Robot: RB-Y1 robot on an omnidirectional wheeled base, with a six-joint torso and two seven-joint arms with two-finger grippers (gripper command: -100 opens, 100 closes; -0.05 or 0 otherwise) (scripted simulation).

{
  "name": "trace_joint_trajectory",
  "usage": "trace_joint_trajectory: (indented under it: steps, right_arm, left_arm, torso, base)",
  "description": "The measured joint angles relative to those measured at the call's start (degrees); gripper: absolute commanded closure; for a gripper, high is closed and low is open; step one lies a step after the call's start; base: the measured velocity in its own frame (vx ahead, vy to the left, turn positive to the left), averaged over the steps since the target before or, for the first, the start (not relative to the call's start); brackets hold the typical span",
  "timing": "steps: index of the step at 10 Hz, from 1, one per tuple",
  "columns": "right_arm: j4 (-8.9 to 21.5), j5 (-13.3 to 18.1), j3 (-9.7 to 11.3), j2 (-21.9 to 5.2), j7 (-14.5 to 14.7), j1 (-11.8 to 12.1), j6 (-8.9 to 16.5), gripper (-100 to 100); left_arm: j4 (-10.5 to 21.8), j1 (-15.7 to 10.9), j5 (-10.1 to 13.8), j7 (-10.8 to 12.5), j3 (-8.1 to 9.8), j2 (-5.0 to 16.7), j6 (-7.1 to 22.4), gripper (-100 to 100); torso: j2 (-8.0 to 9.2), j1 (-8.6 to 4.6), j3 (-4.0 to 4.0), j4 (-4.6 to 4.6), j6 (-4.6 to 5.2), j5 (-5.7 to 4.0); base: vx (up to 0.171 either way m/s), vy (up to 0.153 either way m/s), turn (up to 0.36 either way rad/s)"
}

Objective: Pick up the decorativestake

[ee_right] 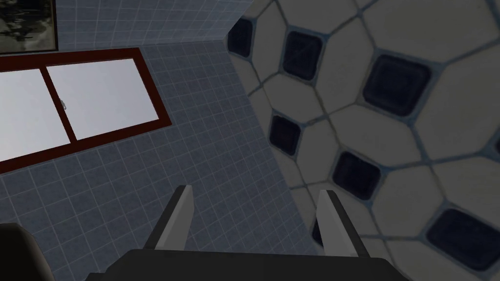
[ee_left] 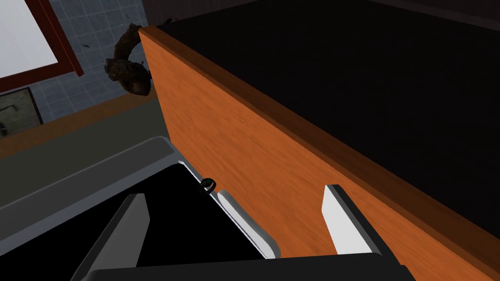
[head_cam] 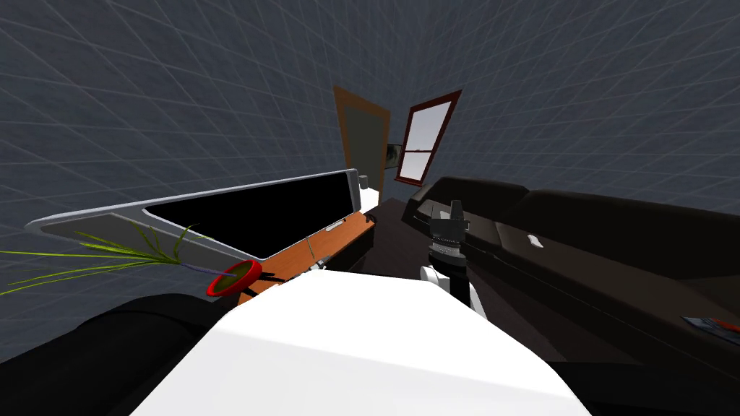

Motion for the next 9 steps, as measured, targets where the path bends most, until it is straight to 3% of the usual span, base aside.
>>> trace_joint_trajectory:
  steps: [9]
  right_arm:
    - [0.0, 0.0, 0.0, 0.0, 0.0, 0.0, 0.0, 0]
  left_arm:
    - [14.19, -4.54, -1.65, 10.79, -9.76, 7.96, 0.57, -100]
  torso:
    - [-0.01, 0.11, 0.0, 0.0, 0.02, 0.02]
  base:
    - [0.008, 0.026, -0.169]
